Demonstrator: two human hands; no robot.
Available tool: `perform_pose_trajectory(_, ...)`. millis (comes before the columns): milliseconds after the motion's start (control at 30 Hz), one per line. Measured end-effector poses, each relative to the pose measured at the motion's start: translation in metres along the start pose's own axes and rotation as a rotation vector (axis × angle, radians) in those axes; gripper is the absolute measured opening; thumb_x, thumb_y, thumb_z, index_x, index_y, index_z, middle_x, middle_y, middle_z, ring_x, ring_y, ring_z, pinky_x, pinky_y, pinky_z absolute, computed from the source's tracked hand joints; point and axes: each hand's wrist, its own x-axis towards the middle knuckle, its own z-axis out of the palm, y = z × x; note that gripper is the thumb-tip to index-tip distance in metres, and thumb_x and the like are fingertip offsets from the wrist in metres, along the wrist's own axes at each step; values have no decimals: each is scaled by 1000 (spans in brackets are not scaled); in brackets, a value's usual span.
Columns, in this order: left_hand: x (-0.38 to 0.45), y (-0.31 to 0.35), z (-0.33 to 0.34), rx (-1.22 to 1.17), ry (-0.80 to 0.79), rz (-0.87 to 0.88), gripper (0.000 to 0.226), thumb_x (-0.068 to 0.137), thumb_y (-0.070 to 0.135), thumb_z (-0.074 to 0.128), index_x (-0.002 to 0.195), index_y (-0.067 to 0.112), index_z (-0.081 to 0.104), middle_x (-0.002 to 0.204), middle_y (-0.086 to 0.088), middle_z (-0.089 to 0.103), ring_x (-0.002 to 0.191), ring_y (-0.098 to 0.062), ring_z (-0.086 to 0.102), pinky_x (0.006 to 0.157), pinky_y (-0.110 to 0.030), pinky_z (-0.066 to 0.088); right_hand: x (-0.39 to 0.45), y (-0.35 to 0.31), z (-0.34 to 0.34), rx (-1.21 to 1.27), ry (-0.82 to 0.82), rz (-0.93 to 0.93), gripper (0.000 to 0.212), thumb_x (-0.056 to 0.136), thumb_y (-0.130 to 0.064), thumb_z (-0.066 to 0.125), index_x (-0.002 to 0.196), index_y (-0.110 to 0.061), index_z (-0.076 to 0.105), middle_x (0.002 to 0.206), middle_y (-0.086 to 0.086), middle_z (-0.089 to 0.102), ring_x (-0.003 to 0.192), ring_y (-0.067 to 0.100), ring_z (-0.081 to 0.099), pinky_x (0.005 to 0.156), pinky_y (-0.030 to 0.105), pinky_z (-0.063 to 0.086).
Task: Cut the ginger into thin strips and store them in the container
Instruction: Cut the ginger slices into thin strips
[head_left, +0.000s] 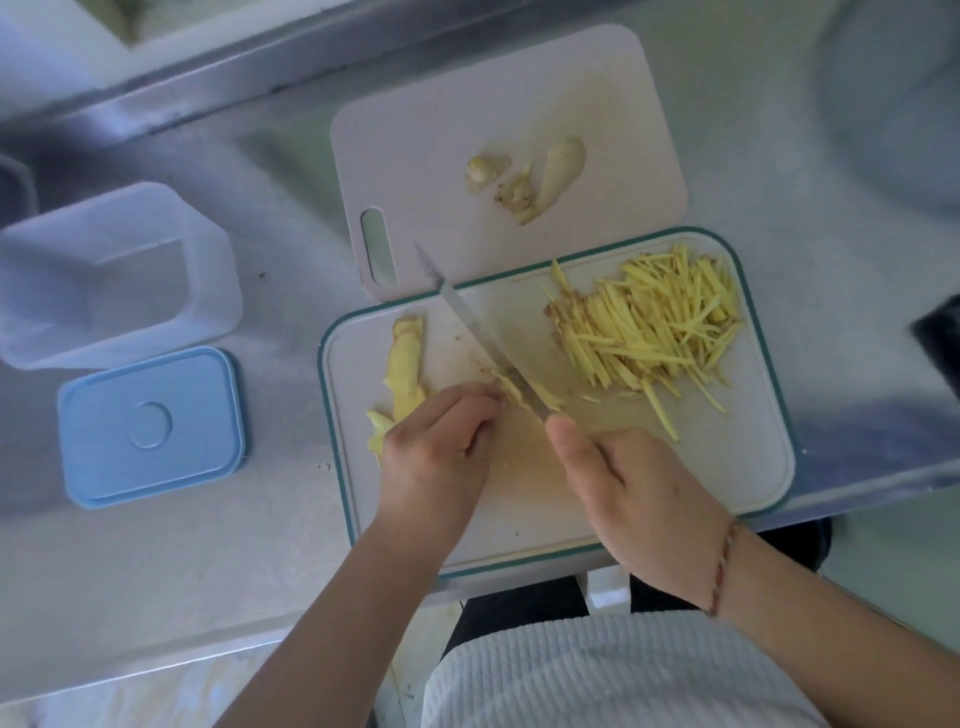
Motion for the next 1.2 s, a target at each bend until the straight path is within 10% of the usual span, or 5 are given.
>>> perform_pose_trajectory(667, -9, -15, -26, 155, 6, 19, 24, 73, -14, 77, 88, 4, 75, 97, -7, 70, 97, -21, 59, 85, -30, 53, -17, 18, -48, 313, -151, 346, 59, 87, -69, 33, 59, -18, 31, 50, 2, 24, 36, 13, 19, 38, 18, 22)
perform_pose_trajectory(867, 4, 27, -46, 44, 300, 129, 20, 91, 8, 57, 111, 12, 58, 114, -9, 53, 99, -31, 59, 87, -37, 50, -26, 15, -50, -343, -89, -21, 65, 78, -77, 17, 59, -18, 39, 52, -4, 42, 48, 11, 41, 51, 26, 34)
perform_pose_trajectory(1000, 16, 51, -37, 116, -13, 411, 10, 91, 26, 66, 97, 17, 67, 104, 0, 64, 94, -26, 62, 84, -41, 50, -28, 14, -59, -741, -53, -121, 71, 81, -77, 8, 85, -20, 51, 83, 3, 63, 77, 21, 62, 63, 32, 43)
perform_pose_trajectory(1200, 38, 64, -9, 192, -318, 25, 28, 85, 49, 56, 82, 27, 73, 92, 12, 68, 87, -17, 60, 80, -37, 51, -24, 10, -73, -1005, -92, -190, 124, 45, -78, -37, 104, -19, 55, 95, 2, 68, 84, 21, 66, 61, 31, 40)
